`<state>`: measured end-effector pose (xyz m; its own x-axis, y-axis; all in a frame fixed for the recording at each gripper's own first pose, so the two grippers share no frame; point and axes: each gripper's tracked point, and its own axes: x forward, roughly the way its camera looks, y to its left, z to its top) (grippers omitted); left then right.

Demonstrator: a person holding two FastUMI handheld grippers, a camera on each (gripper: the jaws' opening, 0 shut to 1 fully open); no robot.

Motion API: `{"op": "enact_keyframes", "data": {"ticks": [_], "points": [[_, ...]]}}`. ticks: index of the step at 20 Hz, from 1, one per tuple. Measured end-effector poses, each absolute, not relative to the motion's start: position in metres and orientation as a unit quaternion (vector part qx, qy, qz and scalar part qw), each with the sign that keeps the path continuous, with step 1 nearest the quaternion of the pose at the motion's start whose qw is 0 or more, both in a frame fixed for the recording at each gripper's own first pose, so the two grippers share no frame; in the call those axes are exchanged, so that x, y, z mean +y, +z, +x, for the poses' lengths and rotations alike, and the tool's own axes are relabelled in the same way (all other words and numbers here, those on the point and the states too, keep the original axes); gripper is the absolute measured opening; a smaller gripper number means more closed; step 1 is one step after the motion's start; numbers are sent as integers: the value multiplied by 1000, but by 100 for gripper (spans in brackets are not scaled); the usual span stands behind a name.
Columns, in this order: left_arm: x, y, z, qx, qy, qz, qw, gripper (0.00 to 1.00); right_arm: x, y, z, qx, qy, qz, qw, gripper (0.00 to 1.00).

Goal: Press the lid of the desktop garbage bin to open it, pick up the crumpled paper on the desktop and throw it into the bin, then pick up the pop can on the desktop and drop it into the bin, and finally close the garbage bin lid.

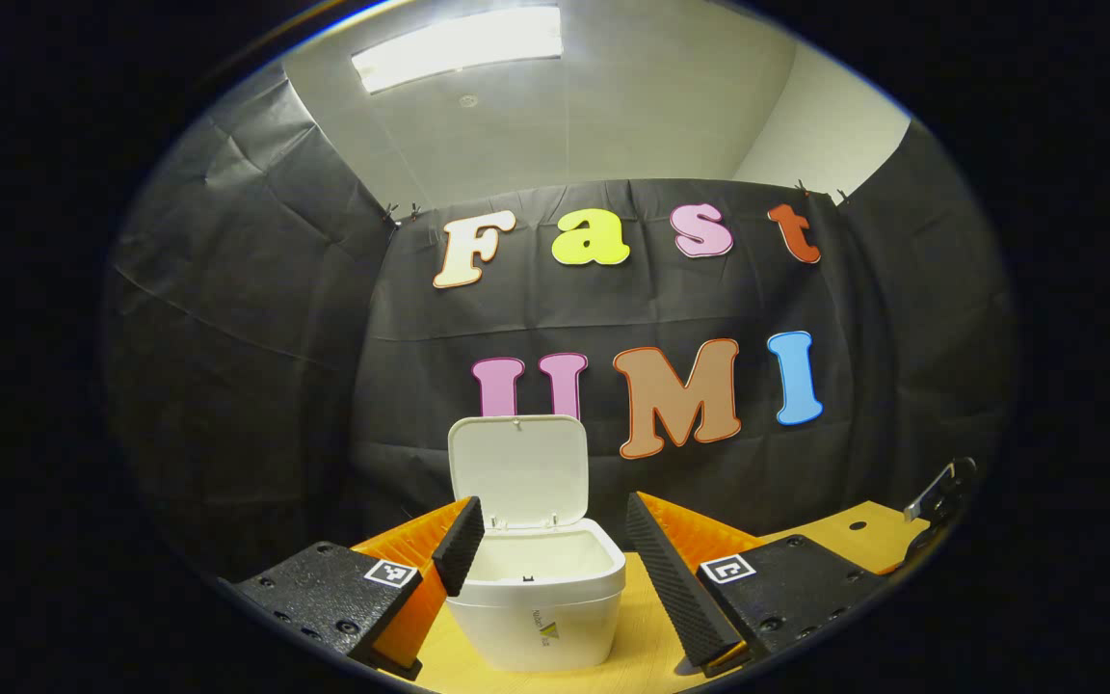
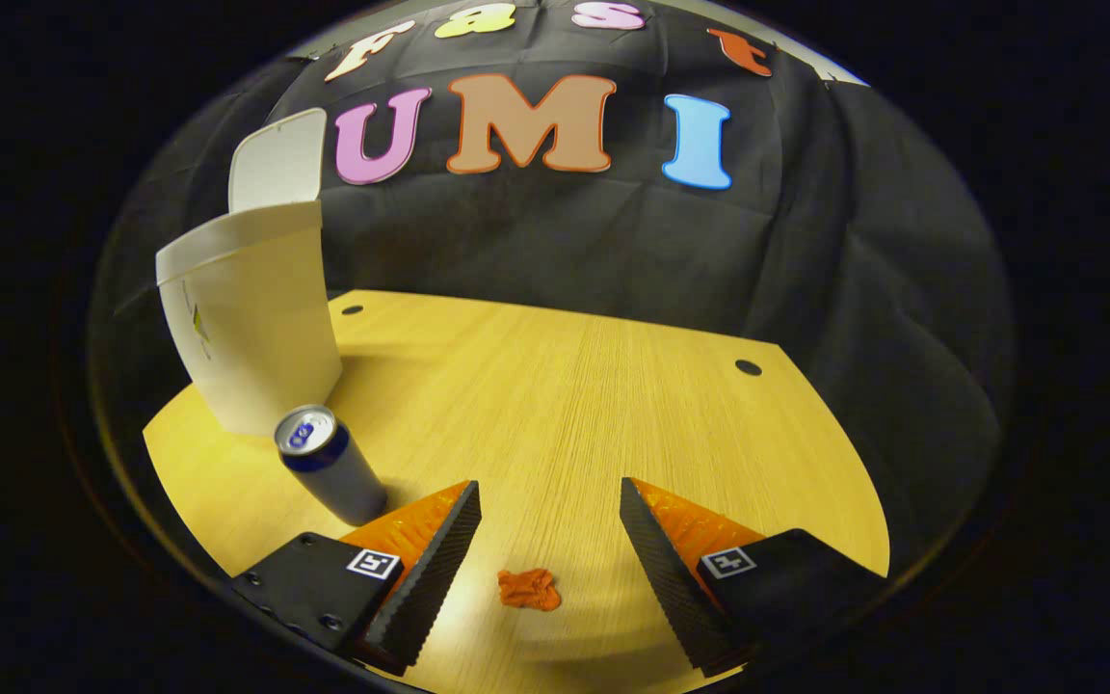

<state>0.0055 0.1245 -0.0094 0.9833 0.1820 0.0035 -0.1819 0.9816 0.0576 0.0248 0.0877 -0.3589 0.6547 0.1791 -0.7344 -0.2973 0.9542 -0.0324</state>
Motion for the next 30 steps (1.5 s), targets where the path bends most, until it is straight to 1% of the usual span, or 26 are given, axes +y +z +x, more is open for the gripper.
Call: {"op": "enact_keyframes", "data": {"ticks": [1,2,3,4,6,7,8,9,11,13,14,15,17,18,19,20,21,22,23,24,25,26,27,28,29,30], "points": [[127,-9,5,2,93,30,995,91,85,-370,20,404,132,-80,902,98],[129,-10,3,3,95,30,995,90,84,-379,17,413,133,-85,897,98],[130,-11,1,5,96,31,995,91,83,-389,12,424,134,-90,891,100],[132,-12,0,7,98,32,995,91,83,-397,7,435,135,-92,886,98],[135,-12,-1,11,102,33,994,91,83,-412,-3,460,137,-90,873,98],[138,-12,-2,12,105,34,994,91,80,-419,-7,470,135,-91,868,100],[140,-14,-4,13,107,33,994,90,80,-425,-11,478,136,-92,863,100],[142,-14,-5,15,109,33,993,91,79,-429,-17,484,138,-93,859,96],[143,-15,-6,18,111,34,993,91,78,-436,-27,502,149,-100,846,94],[143,-16,-7,22,110,35,993,91,84,-438,-25,501,159,-90,846,94],[142,-16,-7,23,109,35,993,90,87,-439,-28,504,167,-81,843,89],[141,-17,-7,24,108,36,993,91,90,-438,-30,504,171,-71,843,77],[138,-18,-7,26,105,36,993,91,88,-438,-32,495,172,-77,848,62],[136,-18,-6,26,102,36,994,91,87,-439,-31,491,171,-81,850,49],[134,-17,-5,26,100,36,994,94,89,-442,-31,491,173,-83,850,36],[134,-18,-5,25,99,36,994,91,88,-439,-30,489,174,-82,851,35],[133,-16,-5,23,98,35,994,91,87,-439,-31,492,173,-79,849,24],[133,-16,-5,22,97,34,994,91,86,-439,-30,491,173,-76,850,20],[133,-15,-4,22,97,33,994,94,86,-438,-29,488,173,-75,852,20],[133,-16,-4,22,97,33,994,90,87,-436,-30,488,178,-75,851,20],[133,-17,-3,24,96,34,994,94,91,-433,-30,483,182,-66,854,20],[133,-18,-3,25,95,35,995,94,91,-427,-26,475,182,-68,858,24],[132,-17,-3,25,95,36,995,90,91,-421,-23,467,184,-70,862,19],[132,-17,-3,26,94,36,995,91,92,-413,-17,456,184,-73,868,22],[131,-17,-2,26,93,35,995,94,95,-403,-11,446,188,-74,872,22],[130,-18,-1,26,91,34,995,91,98,-389,-4,431,194,-70,878,19]]}}
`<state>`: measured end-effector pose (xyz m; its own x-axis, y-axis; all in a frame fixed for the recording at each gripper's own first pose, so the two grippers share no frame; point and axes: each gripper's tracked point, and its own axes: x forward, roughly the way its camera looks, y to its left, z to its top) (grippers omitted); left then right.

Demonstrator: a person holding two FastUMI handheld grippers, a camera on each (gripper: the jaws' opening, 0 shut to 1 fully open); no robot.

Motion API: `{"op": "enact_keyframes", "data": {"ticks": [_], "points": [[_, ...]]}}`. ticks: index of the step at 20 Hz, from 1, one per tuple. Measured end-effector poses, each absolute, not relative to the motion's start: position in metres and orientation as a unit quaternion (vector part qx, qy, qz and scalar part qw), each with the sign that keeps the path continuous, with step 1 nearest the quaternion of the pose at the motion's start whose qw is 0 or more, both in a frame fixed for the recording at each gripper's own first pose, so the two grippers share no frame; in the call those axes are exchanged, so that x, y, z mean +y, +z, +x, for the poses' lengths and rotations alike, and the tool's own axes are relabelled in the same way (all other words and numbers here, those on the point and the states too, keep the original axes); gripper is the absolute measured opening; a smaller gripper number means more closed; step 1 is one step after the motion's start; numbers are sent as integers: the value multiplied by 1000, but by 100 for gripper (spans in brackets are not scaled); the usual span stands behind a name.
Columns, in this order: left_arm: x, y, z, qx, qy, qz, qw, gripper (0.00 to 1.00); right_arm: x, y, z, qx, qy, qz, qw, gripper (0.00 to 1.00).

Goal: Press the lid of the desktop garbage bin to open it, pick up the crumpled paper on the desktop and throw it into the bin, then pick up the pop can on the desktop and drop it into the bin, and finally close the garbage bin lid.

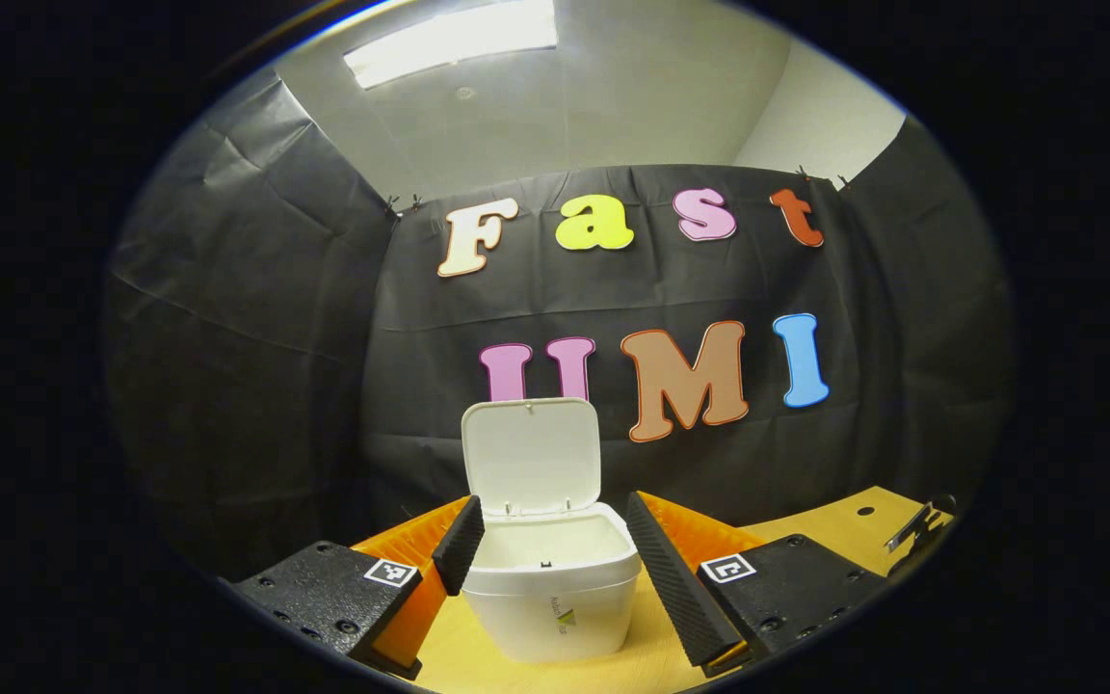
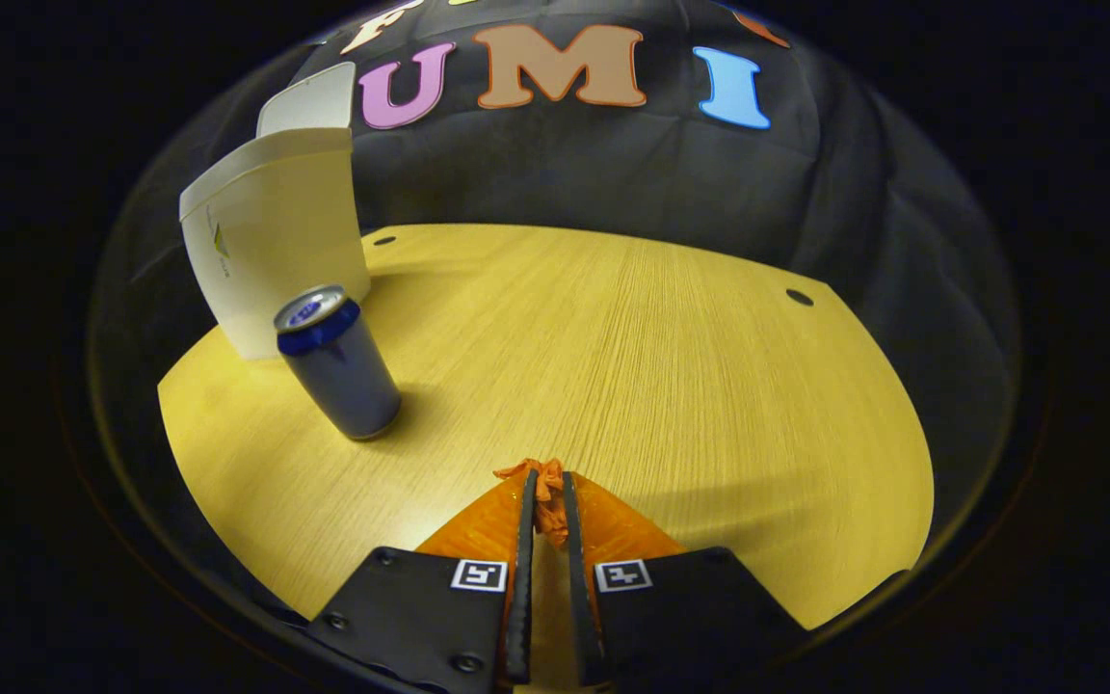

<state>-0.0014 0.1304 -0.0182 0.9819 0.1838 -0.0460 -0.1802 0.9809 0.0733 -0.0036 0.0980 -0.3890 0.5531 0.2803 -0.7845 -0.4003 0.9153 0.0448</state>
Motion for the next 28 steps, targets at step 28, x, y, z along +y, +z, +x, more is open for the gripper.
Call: {"op": "enact_keyframes", "data": {"ticks": [28], "points": [[183,-37,-24,46,131,15,990,91,304,-92,126,130,357,21,925,18]]}}
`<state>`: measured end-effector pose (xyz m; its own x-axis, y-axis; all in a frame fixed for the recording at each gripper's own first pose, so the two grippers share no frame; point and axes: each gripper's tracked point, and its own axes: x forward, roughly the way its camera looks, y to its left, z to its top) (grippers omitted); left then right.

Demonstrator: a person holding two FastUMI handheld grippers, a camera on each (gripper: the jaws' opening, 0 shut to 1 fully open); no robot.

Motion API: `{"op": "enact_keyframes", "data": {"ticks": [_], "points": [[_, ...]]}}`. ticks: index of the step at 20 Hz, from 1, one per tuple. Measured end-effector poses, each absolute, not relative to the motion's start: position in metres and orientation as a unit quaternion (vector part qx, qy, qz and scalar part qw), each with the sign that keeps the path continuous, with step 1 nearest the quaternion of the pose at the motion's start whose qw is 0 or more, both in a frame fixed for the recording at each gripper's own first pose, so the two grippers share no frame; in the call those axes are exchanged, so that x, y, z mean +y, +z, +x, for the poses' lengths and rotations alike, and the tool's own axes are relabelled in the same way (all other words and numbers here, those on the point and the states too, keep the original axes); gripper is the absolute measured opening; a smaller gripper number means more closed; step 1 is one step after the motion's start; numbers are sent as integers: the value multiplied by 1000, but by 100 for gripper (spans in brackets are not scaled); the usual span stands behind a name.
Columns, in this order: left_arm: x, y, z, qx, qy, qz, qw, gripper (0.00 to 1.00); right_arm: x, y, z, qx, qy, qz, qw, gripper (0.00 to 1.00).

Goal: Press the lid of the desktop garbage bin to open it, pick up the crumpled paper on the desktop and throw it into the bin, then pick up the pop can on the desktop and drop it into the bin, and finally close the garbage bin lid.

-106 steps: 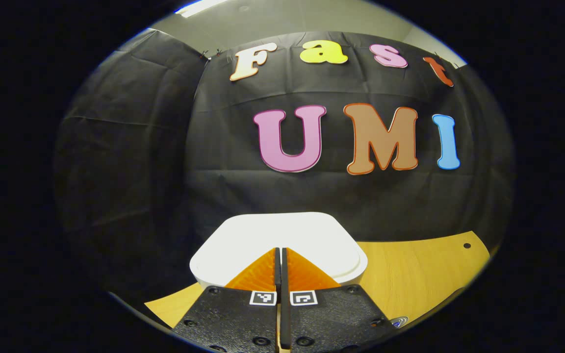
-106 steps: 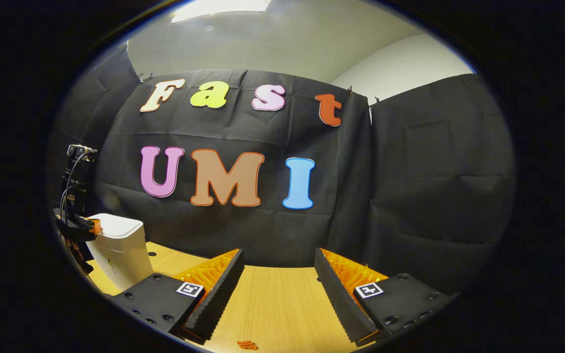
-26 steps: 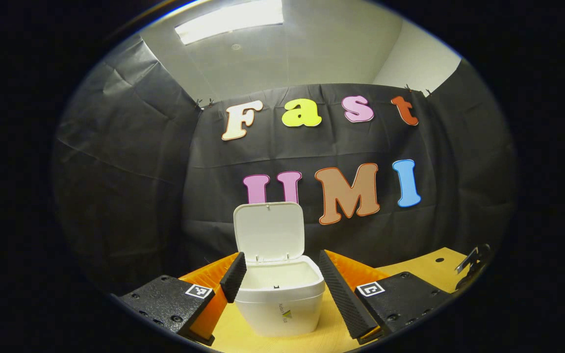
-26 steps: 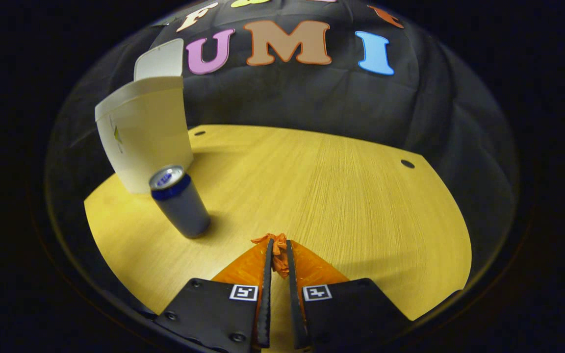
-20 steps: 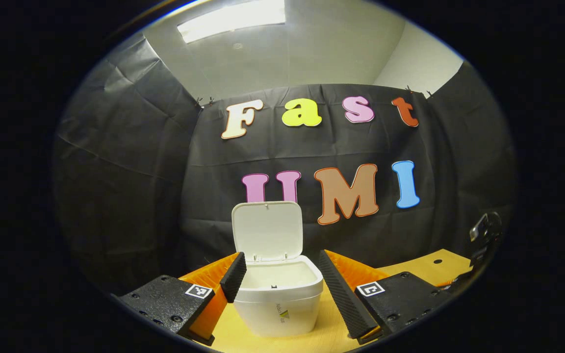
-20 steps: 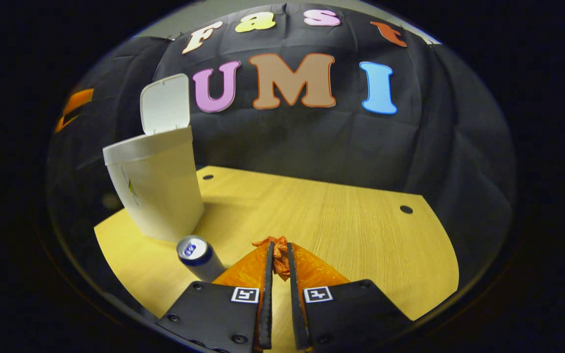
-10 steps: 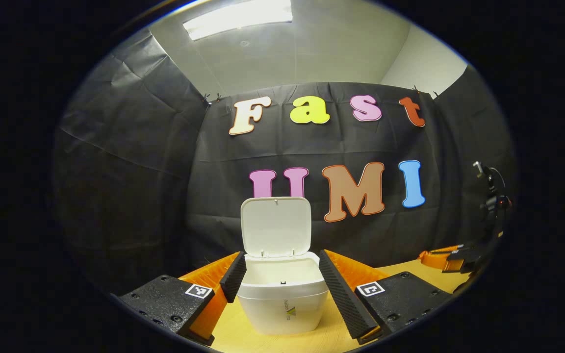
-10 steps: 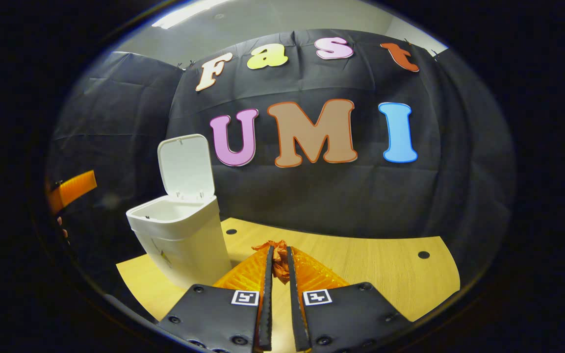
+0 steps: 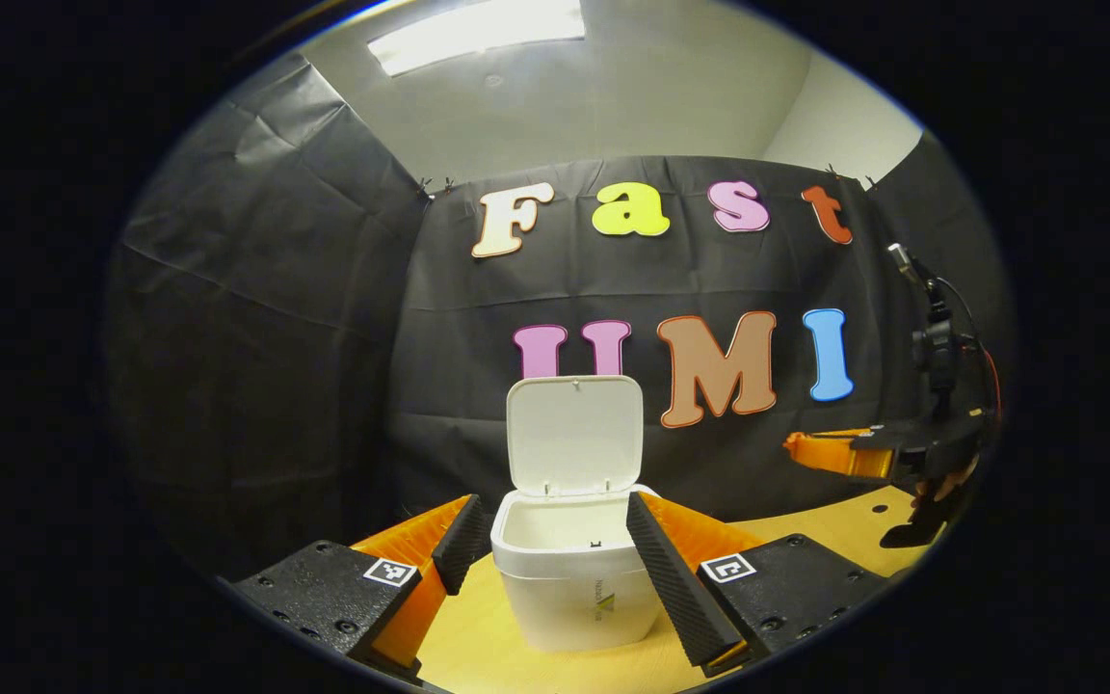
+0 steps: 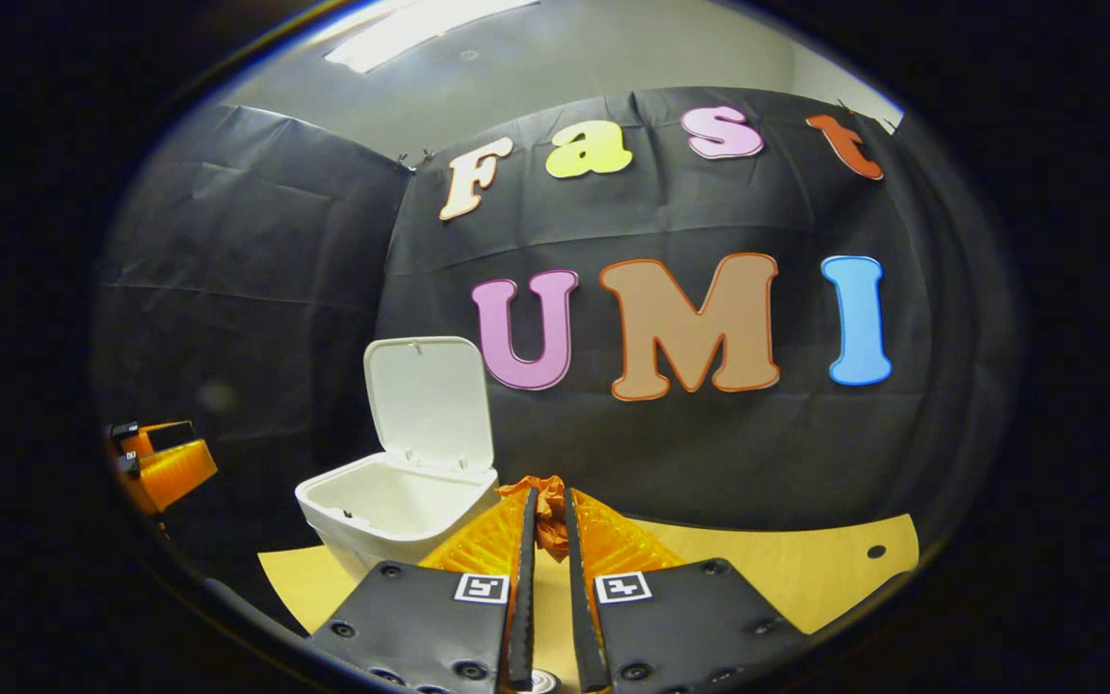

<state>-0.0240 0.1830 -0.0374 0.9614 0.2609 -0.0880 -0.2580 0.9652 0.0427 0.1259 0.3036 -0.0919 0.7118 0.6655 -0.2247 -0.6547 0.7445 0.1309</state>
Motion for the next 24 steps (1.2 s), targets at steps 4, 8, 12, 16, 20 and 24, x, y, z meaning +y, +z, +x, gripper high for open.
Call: {"op": "enact_keyframes", "data": {"ticks": [4,8,12,16,20,24], "points": [[198,-42,-29,51,139,13,989,91,353,-96,122,137,389,16,911,20],[214,-48,-35,58,149,10,987,91,402,-110,118,155,413,6,898,18],[230,-57,-43,66,160,8,985,91,441,-127,109,166,430,-4,887,18],[245,-63,-50,73,169,6,983,94,470,-141,101,175,440,-16,881,18],[255,-70,-50,81,171,5,982,94,485,-156,98,187,439,-25,879,41],[258,-69,-45,78,166,8,983,91,484,-158,101,191,421,-19,886,98]]}}
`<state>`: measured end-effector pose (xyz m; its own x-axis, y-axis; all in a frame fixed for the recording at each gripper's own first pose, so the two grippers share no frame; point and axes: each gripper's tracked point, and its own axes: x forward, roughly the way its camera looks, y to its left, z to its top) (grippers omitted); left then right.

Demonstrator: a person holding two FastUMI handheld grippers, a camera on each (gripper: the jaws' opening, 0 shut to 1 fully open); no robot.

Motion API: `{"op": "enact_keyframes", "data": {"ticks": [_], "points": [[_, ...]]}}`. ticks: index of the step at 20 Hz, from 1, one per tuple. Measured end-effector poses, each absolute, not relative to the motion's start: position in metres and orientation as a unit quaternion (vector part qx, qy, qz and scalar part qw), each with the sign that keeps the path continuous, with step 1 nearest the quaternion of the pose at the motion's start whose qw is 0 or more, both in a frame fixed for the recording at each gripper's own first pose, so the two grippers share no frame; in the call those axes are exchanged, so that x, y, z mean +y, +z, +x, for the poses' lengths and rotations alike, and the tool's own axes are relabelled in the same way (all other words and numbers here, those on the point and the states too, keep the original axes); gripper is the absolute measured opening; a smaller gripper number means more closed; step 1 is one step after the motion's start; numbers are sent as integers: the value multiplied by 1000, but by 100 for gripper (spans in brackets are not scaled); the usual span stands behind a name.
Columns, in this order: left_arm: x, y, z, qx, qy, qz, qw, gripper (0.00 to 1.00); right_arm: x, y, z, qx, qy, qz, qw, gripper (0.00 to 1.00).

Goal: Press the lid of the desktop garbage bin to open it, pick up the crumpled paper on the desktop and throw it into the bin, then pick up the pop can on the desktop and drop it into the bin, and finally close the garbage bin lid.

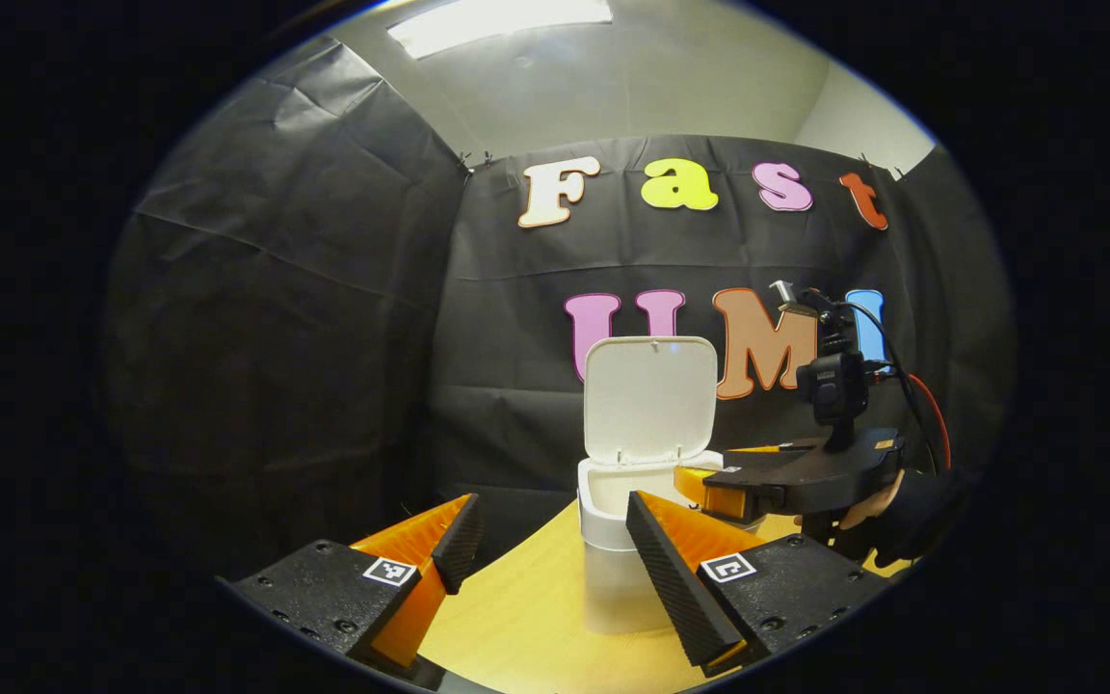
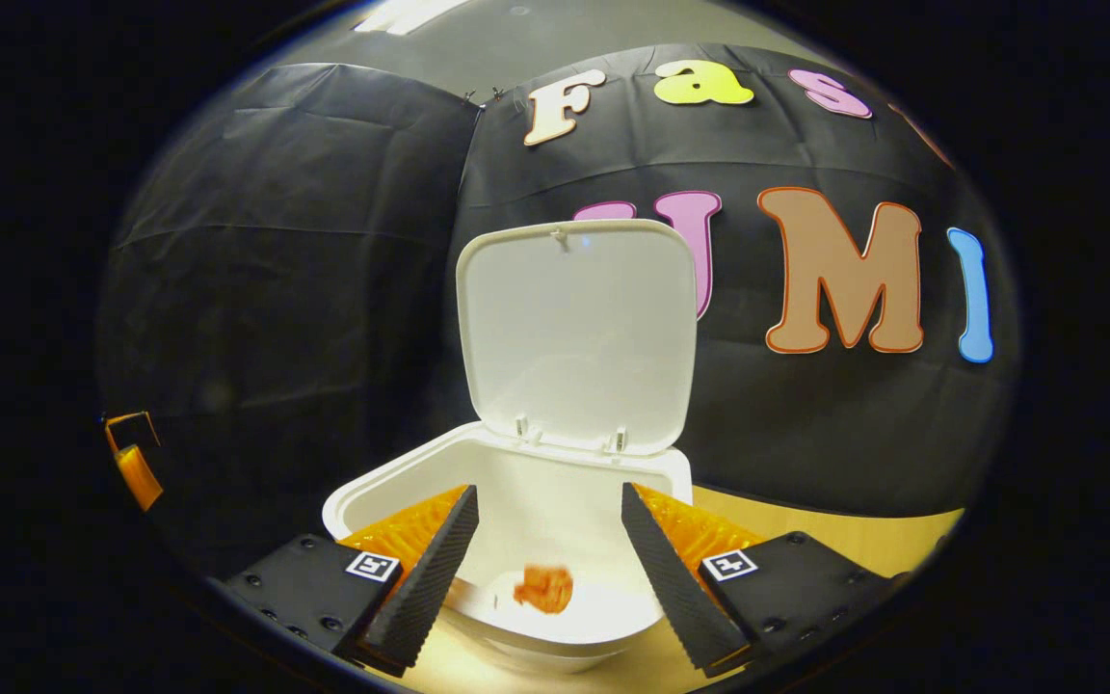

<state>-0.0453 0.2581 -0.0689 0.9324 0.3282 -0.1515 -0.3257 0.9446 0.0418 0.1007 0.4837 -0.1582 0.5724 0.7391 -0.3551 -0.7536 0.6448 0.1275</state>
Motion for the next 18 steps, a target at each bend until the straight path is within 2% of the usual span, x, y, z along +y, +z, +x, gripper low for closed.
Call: {"op": "enact_keyframes", "data": {"ticks": [3,9,12,18], "points": [[253,-69,-36,74,154,8,985,94,471,-148,104,176,409,-10,896,98],[213,-72,-5,68,105,-12,992,91,410,-123,109,143,371,-3,918,98],[185,-70,10,63,75,-17,995,91,364,-114,119,128,334,-8,934,100],[121,-70,36,59,10,-34,998,91,263,-105,133,118,253,-9,960,98]]}}
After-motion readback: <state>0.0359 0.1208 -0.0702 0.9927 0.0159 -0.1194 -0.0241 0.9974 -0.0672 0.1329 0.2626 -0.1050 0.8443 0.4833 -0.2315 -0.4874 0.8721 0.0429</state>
